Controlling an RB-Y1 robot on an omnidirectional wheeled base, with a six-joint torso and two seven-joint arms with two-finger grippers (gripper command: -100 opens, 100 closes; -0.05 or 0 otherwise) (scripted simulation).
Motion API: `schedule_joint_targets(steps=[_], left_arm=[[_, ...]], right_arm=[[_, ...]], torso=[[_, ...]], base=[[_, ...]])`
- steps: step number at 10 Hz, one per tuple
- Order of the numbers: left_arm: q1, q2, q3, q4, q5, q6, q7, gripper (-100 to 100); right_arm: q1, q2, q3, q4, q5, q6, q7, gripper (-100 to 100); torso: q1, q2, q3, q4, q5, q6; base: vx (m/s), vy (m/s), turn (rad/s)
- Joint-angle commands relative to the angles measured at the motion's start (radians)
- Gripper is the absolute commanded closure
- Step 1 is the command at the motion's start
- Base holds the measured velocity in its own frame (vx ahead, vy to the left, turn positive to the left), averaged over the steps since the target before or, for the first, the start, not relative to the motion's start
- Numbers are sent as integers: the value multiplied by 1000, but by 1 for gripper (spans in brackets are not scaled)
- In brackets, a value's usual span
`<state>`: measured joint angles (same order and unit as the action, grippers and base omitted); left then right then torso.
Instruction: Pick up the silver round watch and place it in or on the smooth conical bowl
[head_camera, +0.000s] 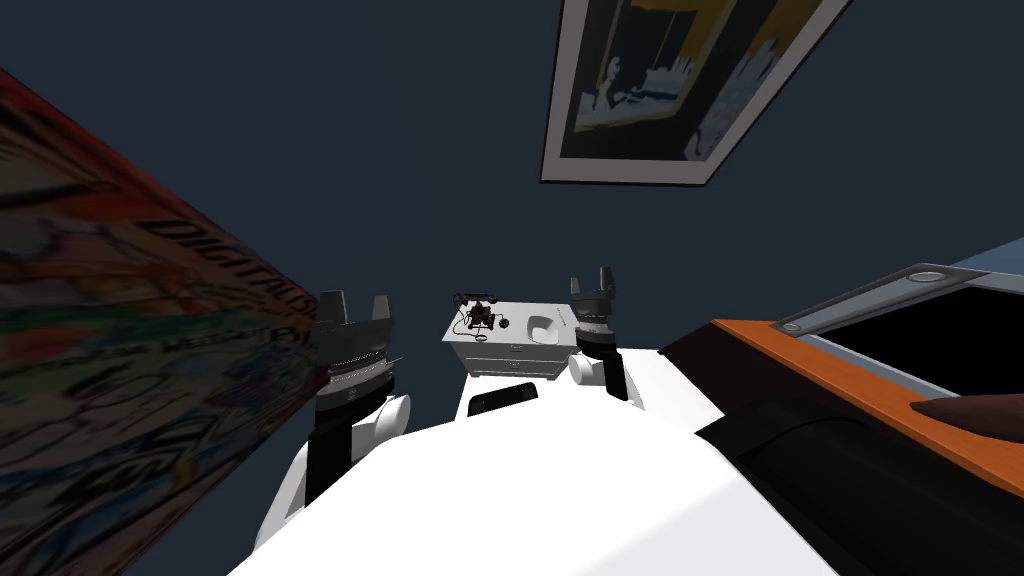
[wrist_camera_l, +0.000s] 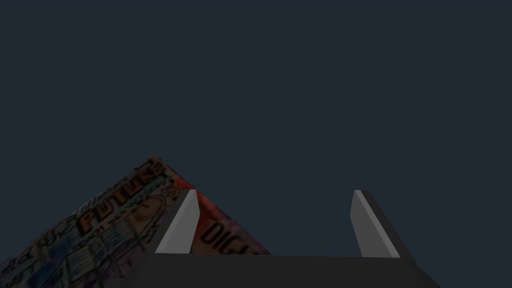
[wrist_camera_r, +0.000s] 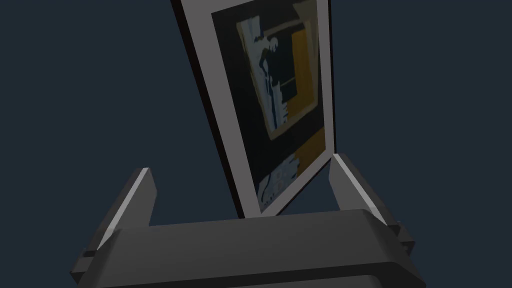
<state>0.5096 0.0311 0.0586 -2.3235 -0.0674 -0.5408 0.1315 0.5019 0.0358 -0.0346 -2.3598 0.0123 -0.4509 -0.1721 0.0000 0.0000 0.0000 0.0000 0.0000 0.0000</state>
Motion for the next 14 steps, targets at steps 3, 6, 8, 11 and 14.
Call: schedule_joint_targets(steps=[3,6,8,11,14], left_arm=[[-20,61,-10,42,-7,70,-5,-100],[-44,86,-26,92,-15,158,-10,-100],[-63,95,-40,130,-22,219,-14,-100],[-85,100,-57,173,-29,300,-17,-100],[-109,103,-73,218,-36,390,-21,-100]], right_arm=[[0,0,0,0,0,0,0,0],[0,0,0,0,0,0,0,0],[0,0,0,0,0,0,0,0],[0,0,0,0,0,0,0,0],[0,0,0,0,0,0,0,0]], torso=[[1,1,1,0,0,0],[2,2,1,0,0,0],[2,2,1,0,1,0],[2,1,1,0,1,0],[3,1,1,0,1,0]], base=[[-22,13,29],[-28,27,40],[-29,43,44],[-19,36,37],[-23,41,40]])
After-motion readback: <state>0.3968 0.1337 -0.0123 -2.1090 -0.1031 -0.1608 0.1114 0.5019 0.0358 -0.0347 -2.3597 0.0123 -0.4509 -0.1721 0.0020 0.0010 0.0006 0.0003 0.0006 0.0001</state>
